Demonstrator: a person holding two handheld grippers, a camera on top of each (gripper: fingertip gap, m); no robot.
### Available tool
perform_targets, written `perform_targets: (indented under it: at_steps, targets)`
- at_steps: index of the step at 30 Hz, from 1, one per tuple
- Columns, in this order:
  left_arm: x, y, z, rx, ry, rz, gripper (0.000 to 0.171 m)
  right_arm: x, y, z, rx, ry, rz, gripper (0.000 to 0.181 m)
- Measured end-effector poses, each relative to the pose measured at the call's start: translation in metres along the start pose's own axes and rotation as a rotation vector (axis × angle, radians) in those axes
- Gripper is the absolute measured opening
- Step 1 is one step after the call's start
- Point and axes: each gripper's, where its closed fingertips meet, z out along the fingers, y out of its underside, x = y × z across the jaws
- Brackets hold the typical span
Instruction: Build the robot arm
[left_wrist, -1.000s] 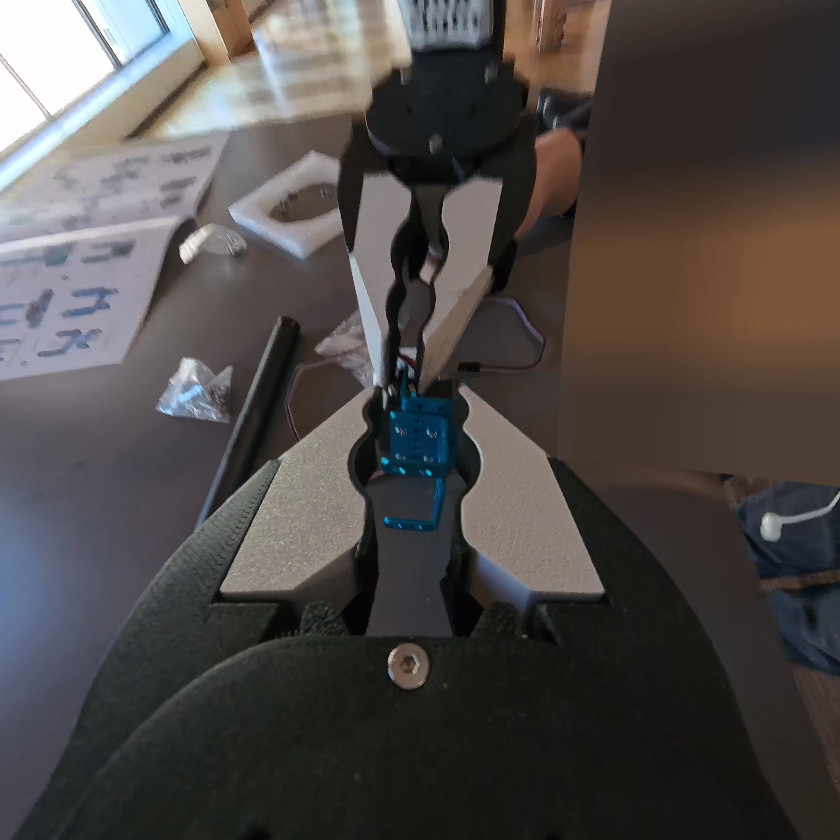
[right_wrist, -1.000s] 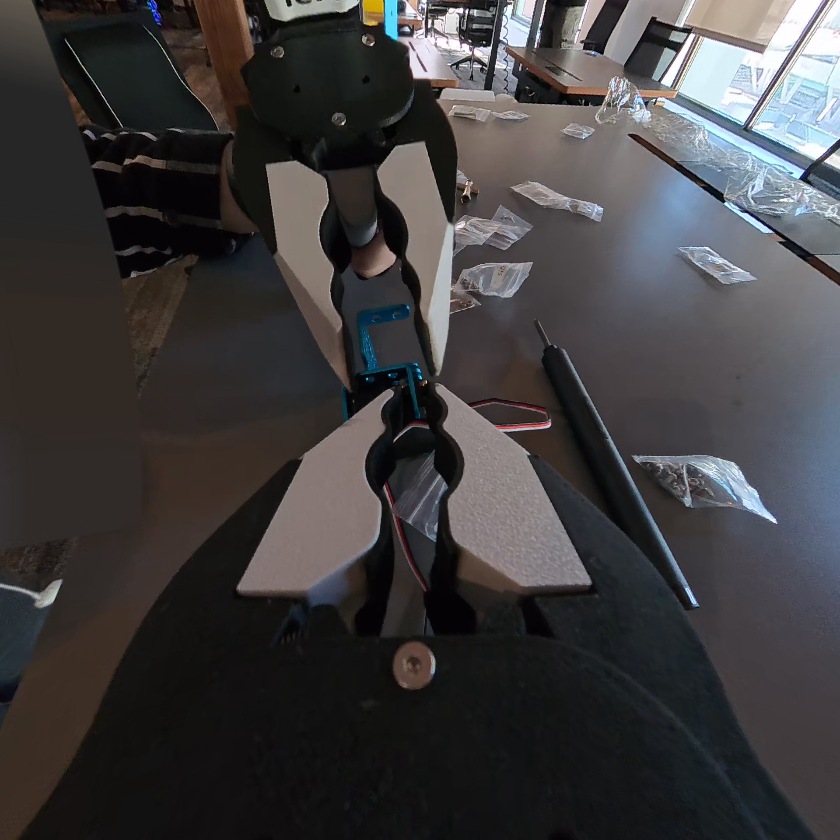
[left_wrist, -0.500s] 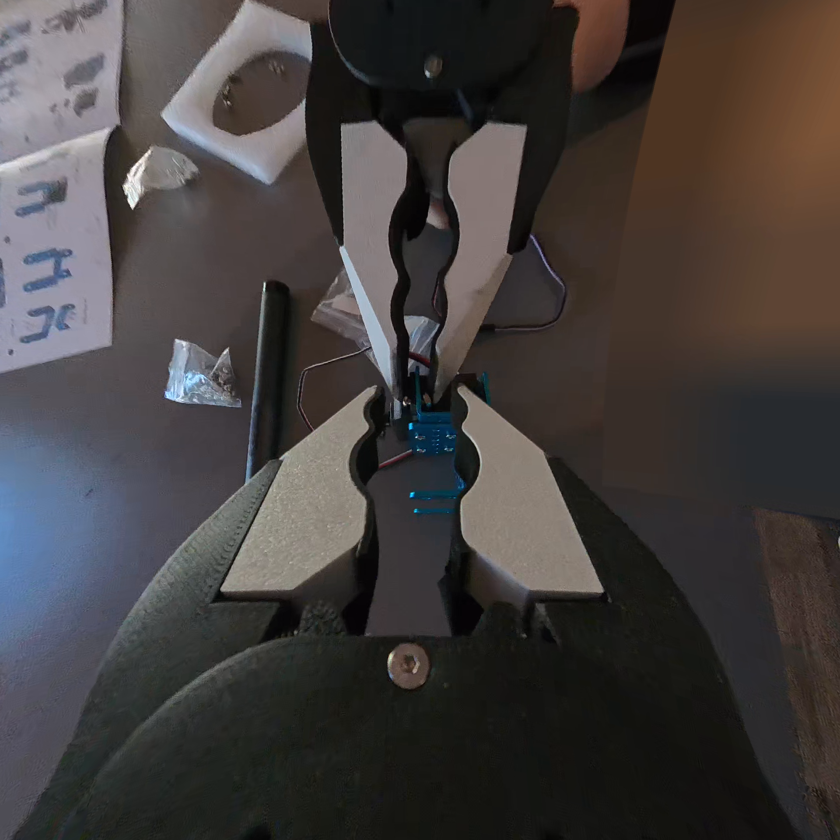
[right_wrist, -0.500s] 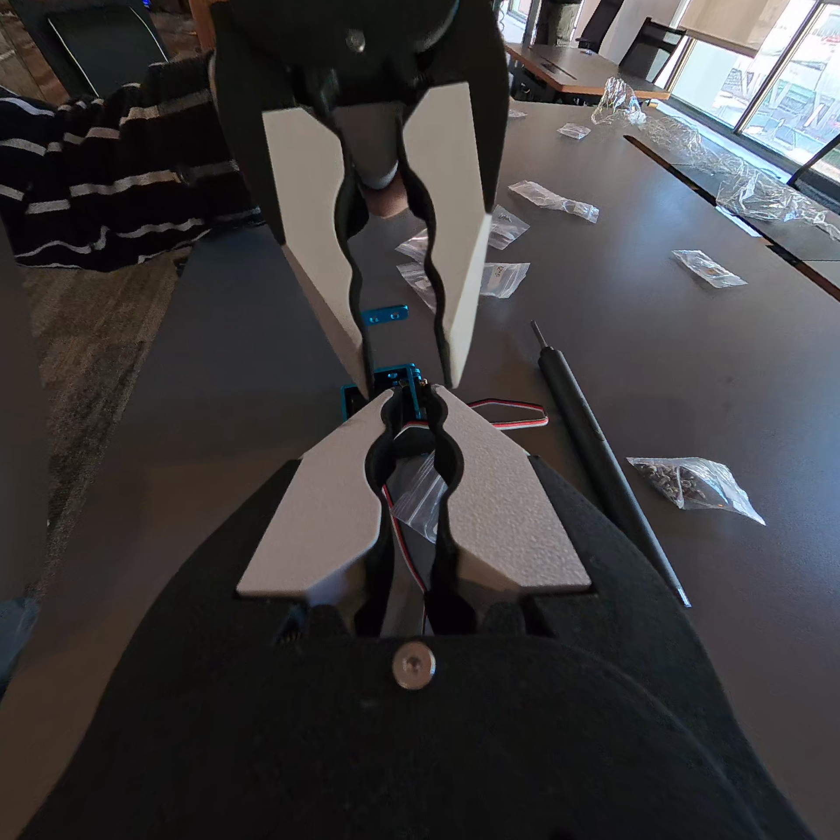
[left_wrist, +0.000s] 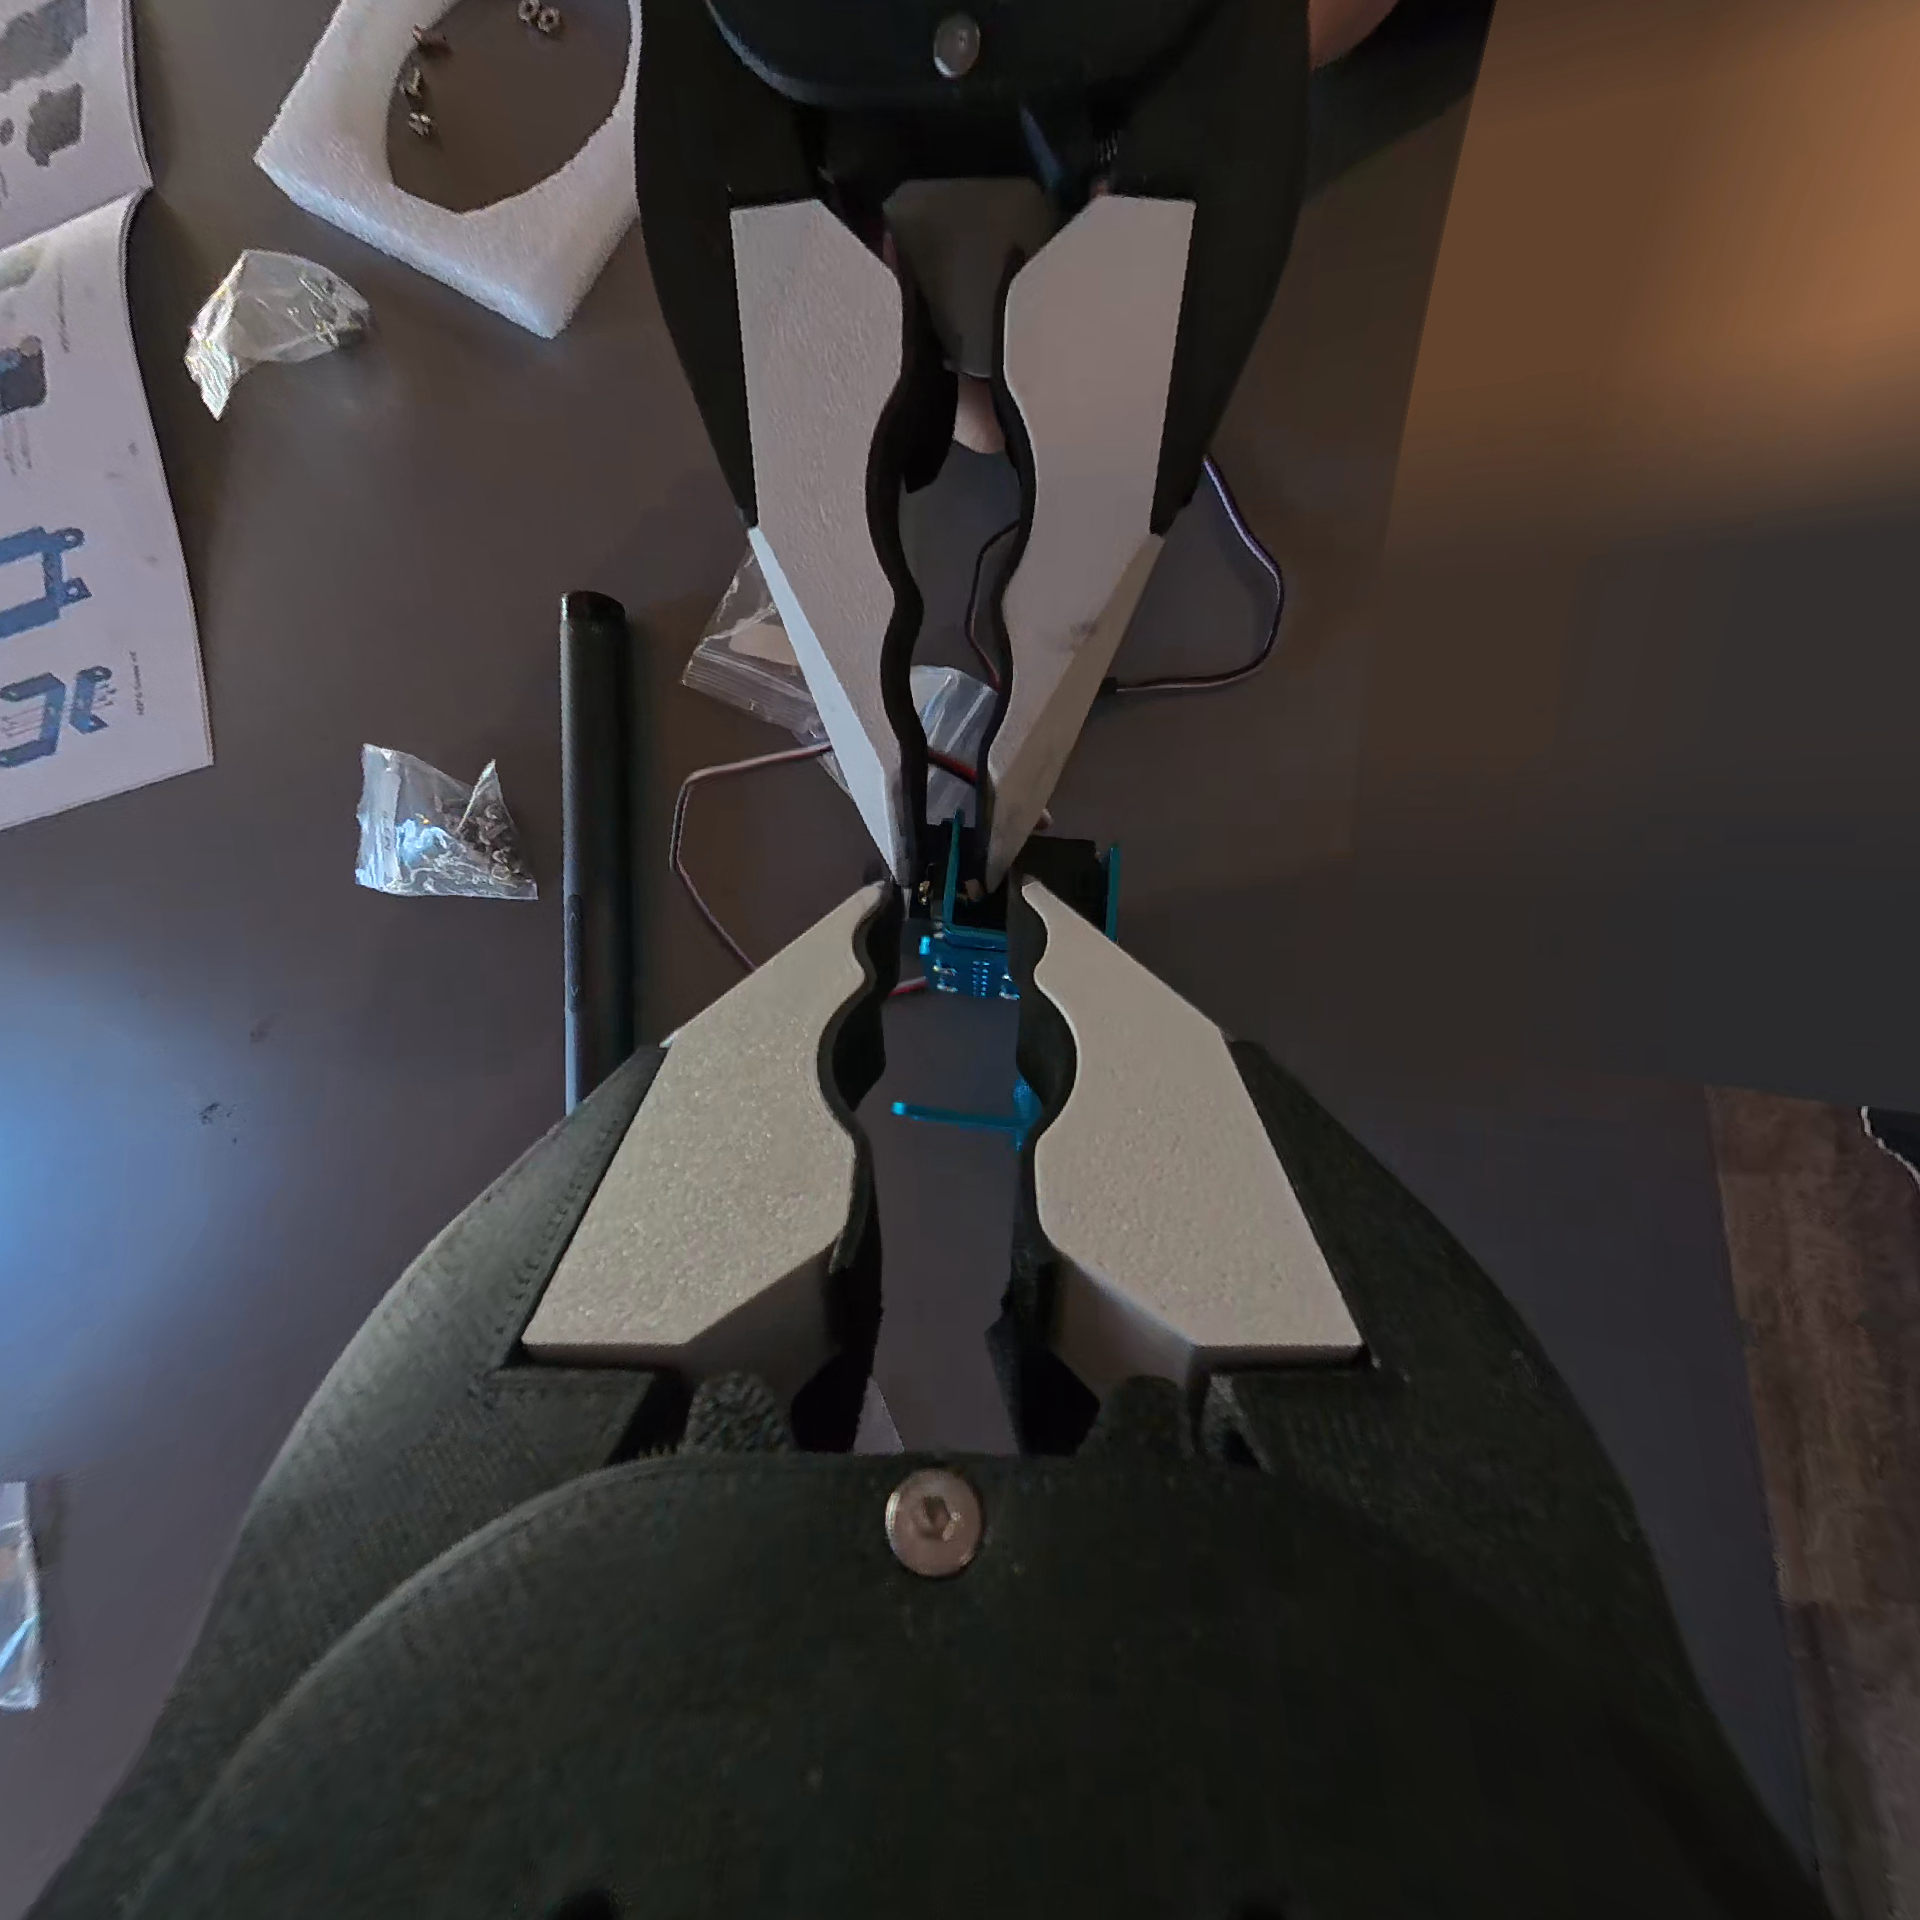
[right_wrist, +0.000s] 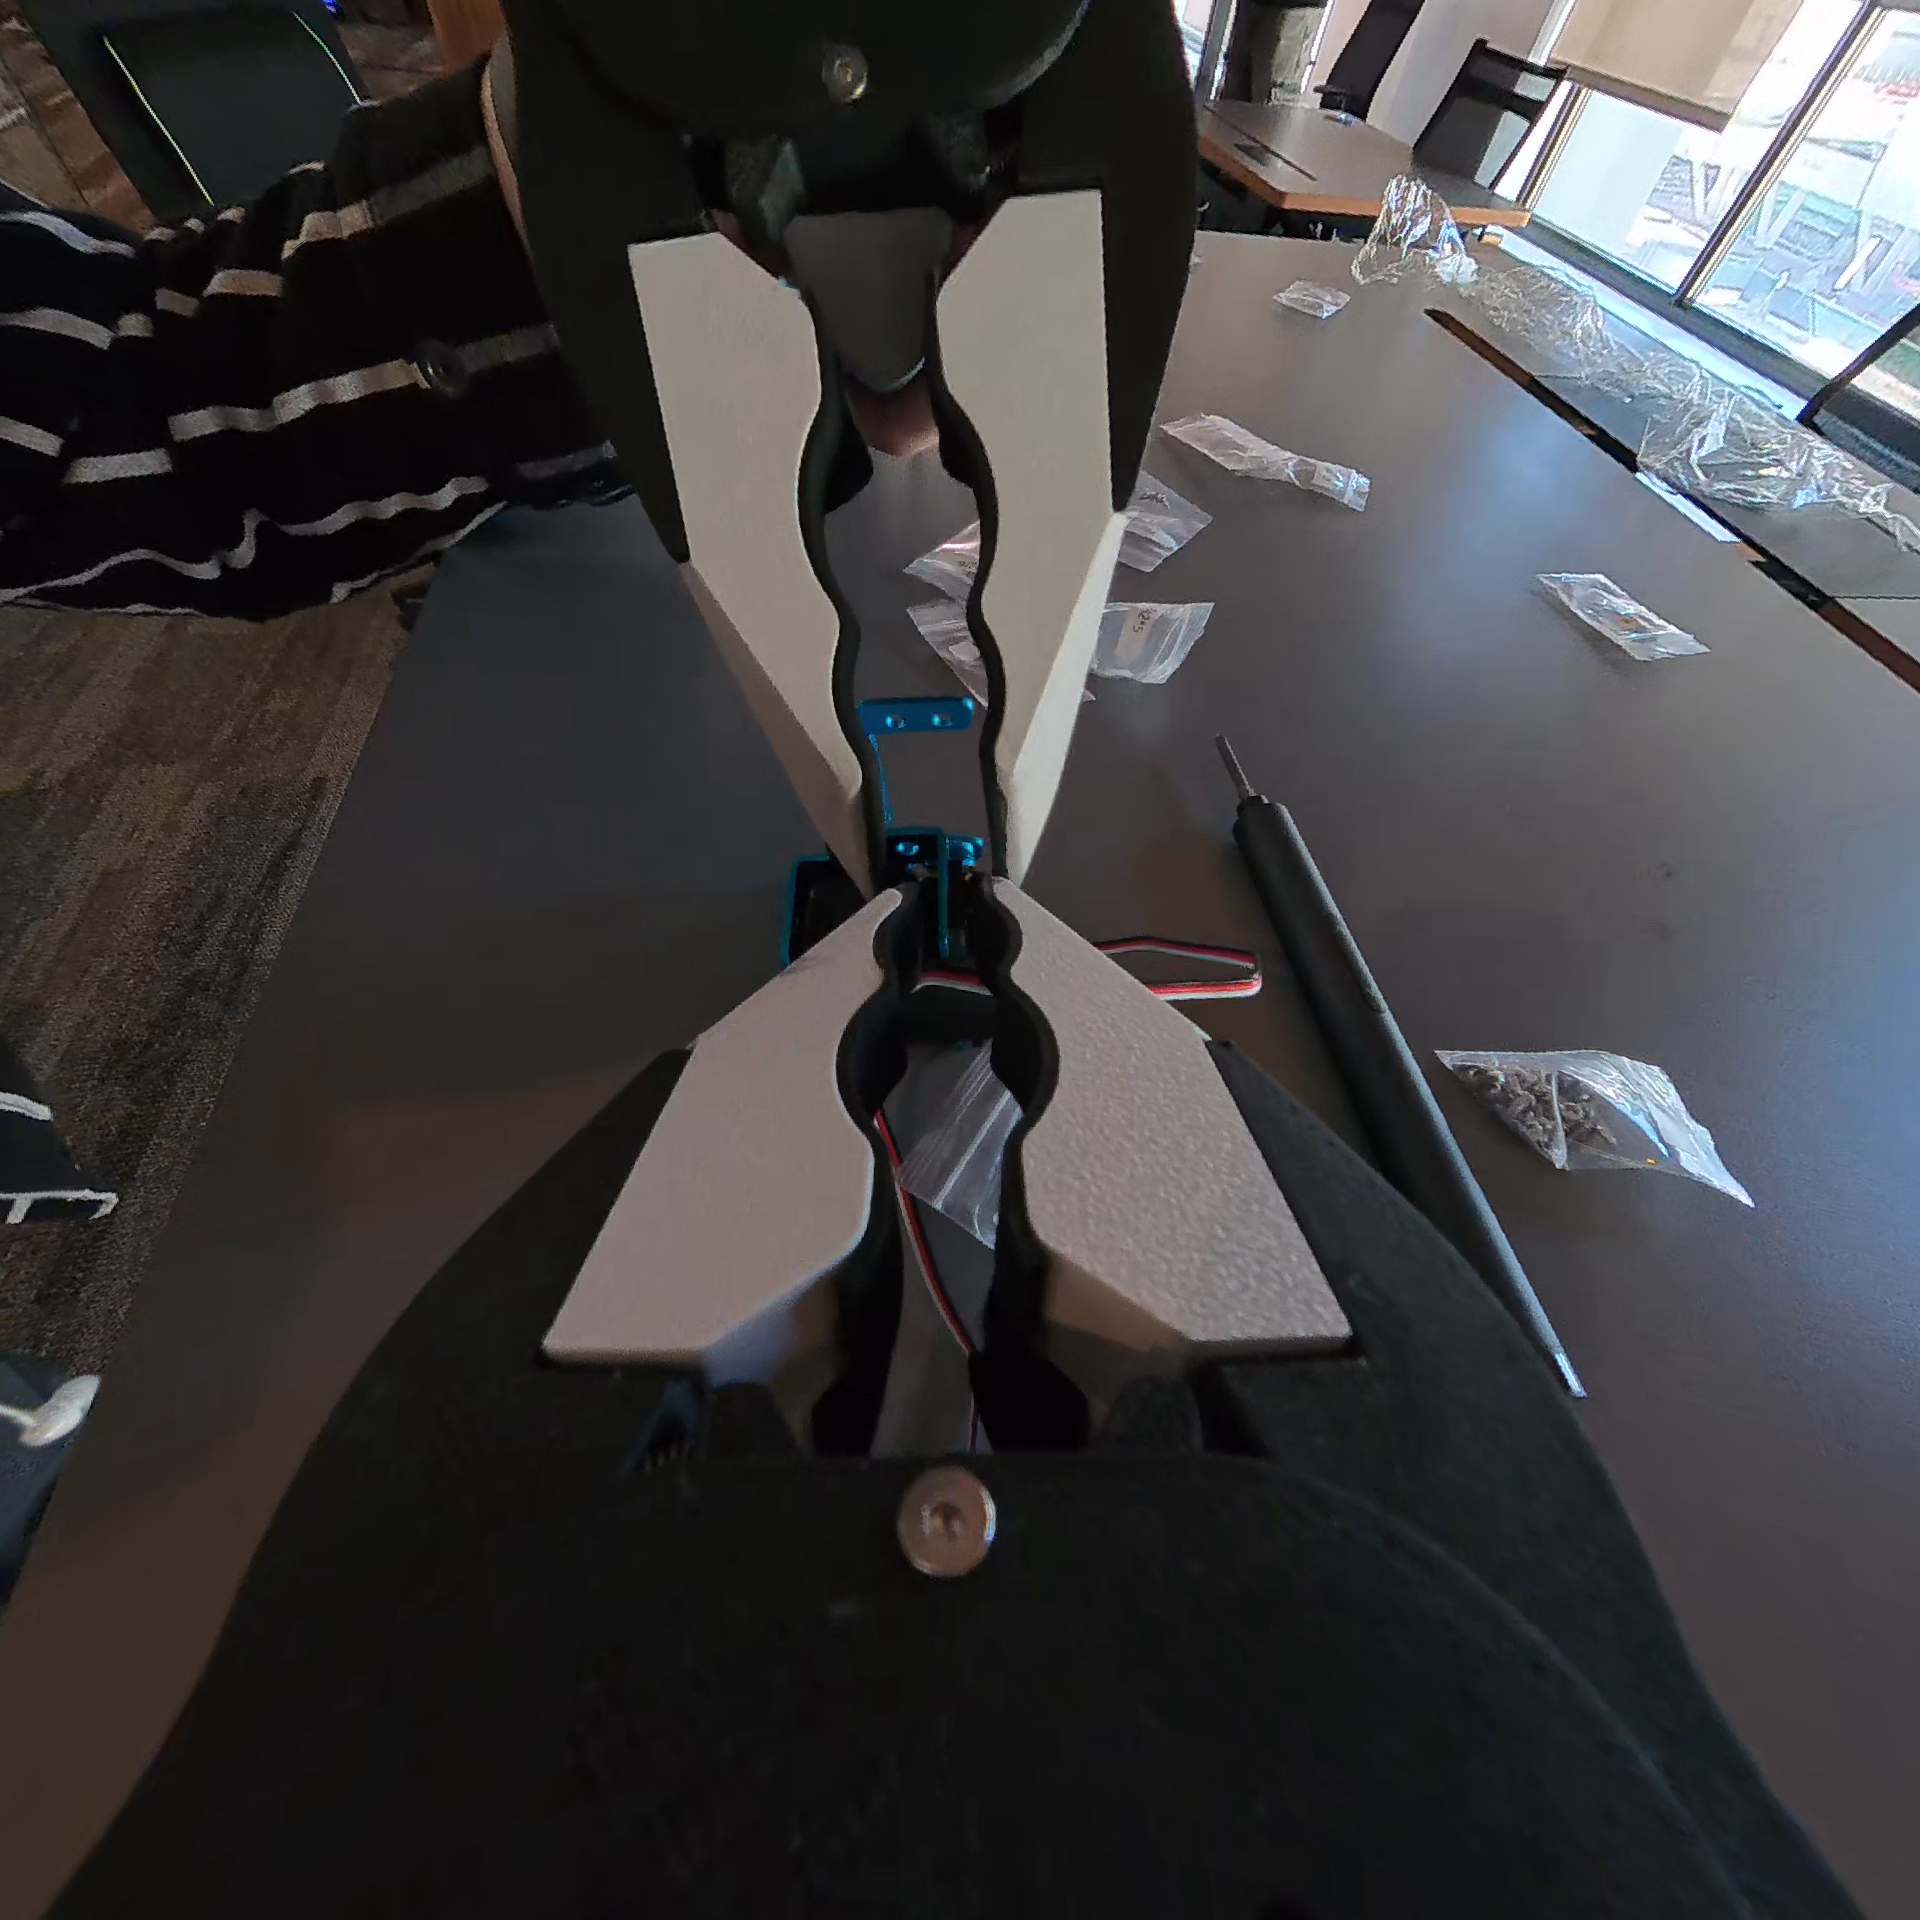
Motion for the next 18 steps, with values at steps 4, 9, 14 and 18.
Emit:
perform_targets:
  at_steps: [4,9,14,18]
  targets:
    - [0.0016,0.0012,-0.0017,-0.008,-0.002,0.01,0.016,0.0004,-0.0002,0.0006,0.0,0.005,-0.006,0.008]
    - [0.0,0.0014,-0.0018,0.008,0.004,-0.003,0.013,0.001,-0.0005,0.0009,0.001,0.009,-0.01,0.008]
    - [0.0004,0.0012,-0.0018,0.013,-0.012,0.023,0.012,0.0006,-0.0005,0.0005,0.001,0.008,-0.022,0.008]
    - [0.0004,0.0013,-0.0018,0.012,-0.027,0.054,0.012,0.0003,-0.0003,0.0003,0.003,-0.004,-0.015,0.008]
